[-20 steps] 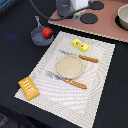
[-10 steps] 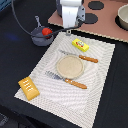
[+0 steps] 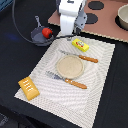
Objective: Interact with the objects in diverse but meaningful ways.
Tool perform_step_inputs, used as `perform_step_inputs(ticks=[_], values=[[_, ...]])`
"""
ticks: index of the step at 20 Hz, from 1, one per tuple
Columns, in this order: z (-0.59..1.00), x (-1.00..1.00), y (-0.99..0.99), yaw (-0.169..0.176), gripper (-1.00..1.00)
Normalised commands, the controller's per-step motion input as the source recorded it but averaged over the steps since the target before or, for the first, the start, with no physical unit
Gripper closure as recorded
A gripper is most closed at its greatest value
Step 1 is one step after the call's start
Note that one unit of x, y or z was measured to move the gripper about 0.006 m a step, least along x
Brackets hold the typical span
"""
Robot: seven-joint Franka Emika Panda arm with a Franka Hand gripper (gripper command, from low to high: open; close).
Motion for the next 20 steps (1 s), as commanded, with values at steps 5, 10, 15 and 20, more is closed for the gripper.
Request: perform_step_inputs(ticks=[5,10,15,20], values=[[0.0,0.01,-0.75,-0.085,-1.0],[0.03,0.0,-0.87,-0.039,-1.0],[0.03,0.0,-0.9,-0.024,-1.0],[-0.09,0.0,-0.94,-0.005,-1.0]])
